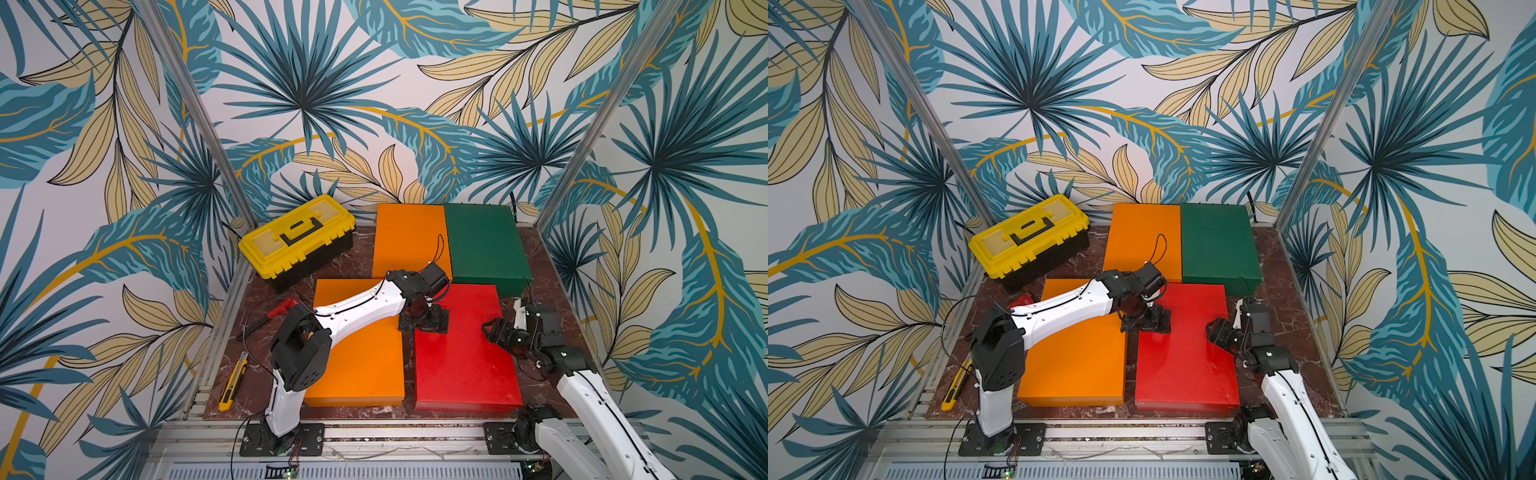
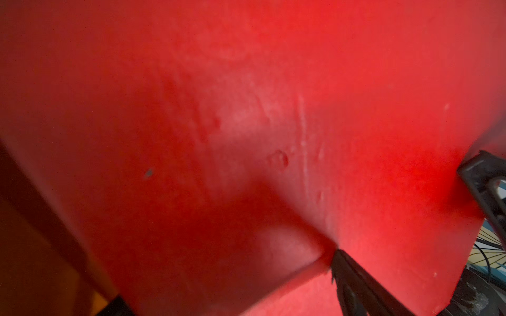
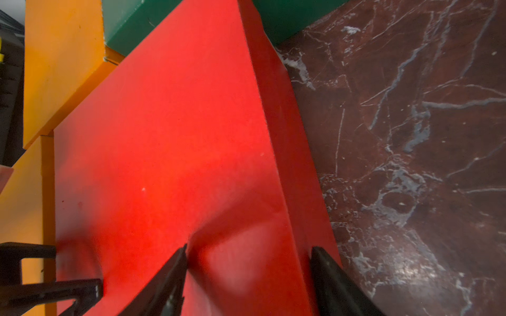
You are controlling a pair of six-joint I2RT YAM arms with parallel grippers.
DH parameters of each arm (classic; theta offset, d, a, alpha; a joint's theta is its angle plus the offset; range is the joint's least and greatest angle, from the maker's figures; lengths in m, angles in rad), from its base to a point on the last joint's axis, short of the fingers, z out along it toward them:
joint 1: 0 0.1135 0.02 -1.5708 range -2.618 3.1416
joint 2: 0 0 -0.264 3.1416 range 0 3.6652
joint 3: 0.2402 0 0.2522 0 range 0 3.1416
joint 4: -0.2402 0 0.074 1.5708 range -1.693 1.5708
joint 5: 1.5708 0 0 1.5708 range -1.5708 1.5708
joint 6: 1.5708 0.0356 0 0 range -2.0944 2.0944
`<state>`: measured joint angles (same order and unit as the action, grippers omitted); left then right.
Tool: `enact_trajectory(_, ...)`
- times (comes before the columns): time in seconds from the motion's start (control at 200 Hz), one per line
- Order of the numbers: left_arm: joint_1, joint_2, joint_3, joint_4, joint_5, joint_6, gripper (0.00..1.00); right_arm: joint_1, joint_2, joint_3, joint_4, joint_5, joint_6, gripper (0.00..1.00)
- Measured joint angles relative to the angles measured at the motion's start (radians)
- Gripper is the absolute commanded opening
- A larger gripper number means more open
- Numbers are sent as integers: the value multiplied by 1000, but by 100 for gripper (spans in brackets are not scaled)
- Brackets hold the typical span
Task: Stack the shoeboxes
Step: Pick up the shoebox from the center of the board.
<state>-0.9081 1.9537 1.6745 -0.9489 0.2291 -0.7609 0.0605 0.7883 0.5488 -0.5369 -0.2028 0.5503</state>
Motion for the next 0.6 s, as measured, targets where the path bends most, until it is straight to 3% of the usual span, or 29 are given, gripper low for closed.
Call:
enact_trajectory(0.23,0,-4,16,-44,-18,-13,90,-6,-21,21,-27,-37,11,48)
enact_trajectory(0.601,-3,-18,28,-76,-34,-23,89,-7,-35,88,-106,-59,37,45)
